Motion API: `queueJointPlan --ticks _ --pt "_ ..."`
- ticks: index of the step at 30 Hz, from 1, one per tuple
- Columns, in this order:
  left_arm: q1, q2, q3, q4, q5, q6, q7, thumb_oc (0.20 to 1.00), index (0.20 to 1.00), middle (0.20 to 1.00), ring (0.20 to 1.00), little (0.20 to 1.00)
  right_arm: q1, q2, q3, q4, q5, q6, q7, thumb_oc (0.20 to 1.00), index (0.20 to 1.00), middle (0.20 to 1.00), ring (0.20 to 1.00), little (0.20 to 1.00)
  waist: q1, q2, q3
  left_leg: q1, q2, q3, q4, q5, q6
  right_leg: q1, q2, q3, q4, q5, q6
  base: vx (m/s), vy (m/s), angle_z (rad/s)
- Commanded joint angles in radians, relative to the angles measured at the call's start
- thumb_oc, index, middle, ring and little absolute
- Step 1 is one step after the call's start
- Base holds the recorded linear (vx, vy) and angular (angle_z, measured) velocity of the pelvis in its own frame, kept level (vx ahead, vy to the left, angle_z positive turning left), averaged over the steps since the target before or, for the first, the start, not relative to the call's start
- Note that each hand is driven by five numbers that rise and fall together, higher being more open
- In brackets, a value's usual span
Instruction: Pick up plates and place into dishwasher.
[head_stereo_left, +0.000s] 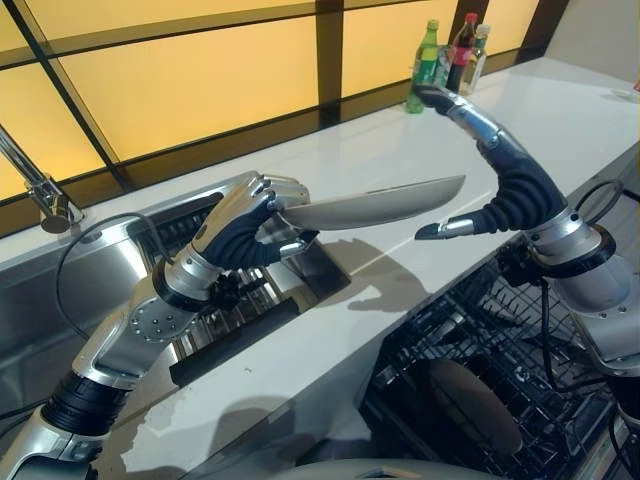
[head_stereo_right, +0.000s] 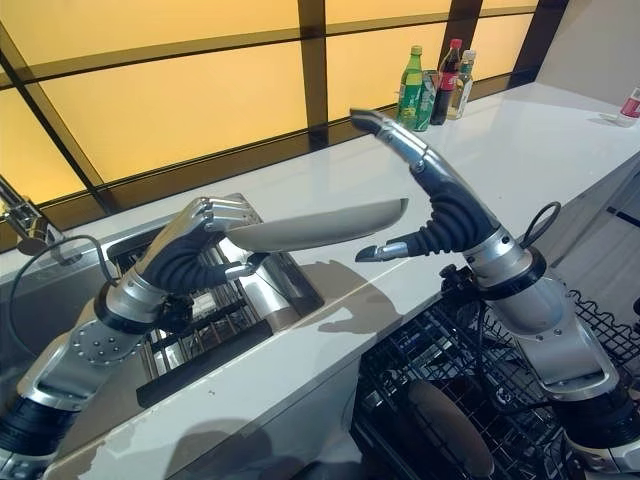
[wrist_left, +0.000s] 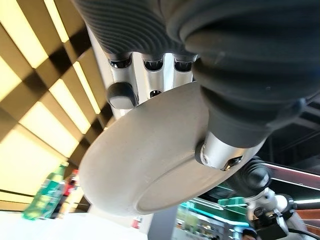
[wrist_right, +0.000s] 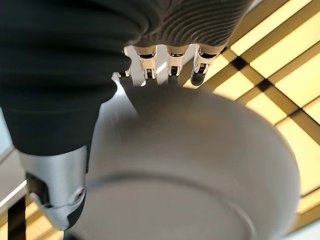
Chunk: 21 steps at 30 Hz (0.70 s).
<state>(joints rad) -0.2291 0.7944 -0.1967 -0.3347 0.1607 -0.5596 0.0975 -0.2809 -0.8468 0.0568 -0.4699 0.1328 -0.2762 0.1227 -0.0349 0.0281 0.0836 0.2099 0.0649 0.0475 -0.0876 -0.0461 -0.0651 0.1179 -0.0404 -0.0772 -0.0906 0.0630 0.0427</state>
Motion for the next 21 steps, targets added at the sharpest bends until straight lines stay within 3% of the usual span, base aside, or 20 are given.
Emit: queueJointPlan --ticks 1,7,11,18,19,21 --pt "-0.098 0.038 -0.024 -0.028 -0.088 -0.004 0.003 0.2 0.2 0.2 0.2 0.2 -0.102 -0.055 0.046 -0.004 0.064 -0.006 0.064 1.0 1.0 1.0 1.0 1.0 0.018 -0.035 -0.064 -0.088 -0.032 0.004 0.0 0.023 0.028 -0.004 -0.014 -0.012 0.072 -0.097 0.049 0.0 0.0 0.0" --pt "-0.108 0.045 -0.028 -0.022 -0.094 -0.006 -0.003 0.2 0.2 0.2 0.2 0.2 -0.129 -0.09 0.118 0.0 0.066 0.011 0.245 1.0 1.0 1.0 1.0 1.0 0.02 -0.041 -0.072 -0.085 -0.035 0.005 0.0 0.018 0.029 0.004 -0.014 -0.009 0.067 -0.102 0.048 0.01 -0.001 0.0" --pt "-0.1 0.066 -0.019 -0.031 -0.117 -0.011 0.0 0.2 0.2 0.2 0.2 0.2 -0.136 -0.138 0.146 0.006 0.066 0.025 0.254 1.0 1.0 1.0 1.0 1.0 0.022 -0.046 -0.073 -0.086 -0.032 0.008 0.0 0.021 0.028 0.006 -0.013 -0.011 0.067 -0.102 0.046 0.01 -0.001 0.0" --pt "-0.097 0.053 -0.019 -0.03 -0.102 -0.029 -0.004 0.2 0.2 0.2 0.2 0.2 -0.151 -0.118 0.158 0.024 0.072 0.028 0.264 1.0 1.0 1.0 1.0 1.0 0.026 -0.049 -0.073 -0.085 -0.032 0.005 0.0 0.021 0.029 0.008 -0.011 -0.01 0.07 -0.105 0.042 0.0 0.0 0.0" --pt "-0.096 0.051 -0.017 -0.03 -0.099 -0.029 -0.003 0.2 0.2 0.2 0.2 0.2 -0.151 -0.115 0.159 0.023 0.069 0.029 0.264 0.931 0.931 0.931 0.931 0.931 0.026 -0.049 -0.073 -0.084 -0.032 0.006 0.0 0.021 0.029 0.008 -0.011 -0.01 0.07 -0.105 0.042 0.0 0.0 0.0" --pt "-0.099 0.052 -0.016 -0.025 -0.097 -0.026 0.003 0.2 0.2 0.2 0.2 0.2 -0.156 -0.112 0.162 0.028 0.073 0.026 0.265 0.426 0.426 0.426 0.426 0.426 0.027 -0.049 -0.073 -0.089 -0.032 0.007 0.0 0.03 0.031 0.002 -0.01 -0.009 0.073 -0.099 0.039 0.0 0.0 0.0"
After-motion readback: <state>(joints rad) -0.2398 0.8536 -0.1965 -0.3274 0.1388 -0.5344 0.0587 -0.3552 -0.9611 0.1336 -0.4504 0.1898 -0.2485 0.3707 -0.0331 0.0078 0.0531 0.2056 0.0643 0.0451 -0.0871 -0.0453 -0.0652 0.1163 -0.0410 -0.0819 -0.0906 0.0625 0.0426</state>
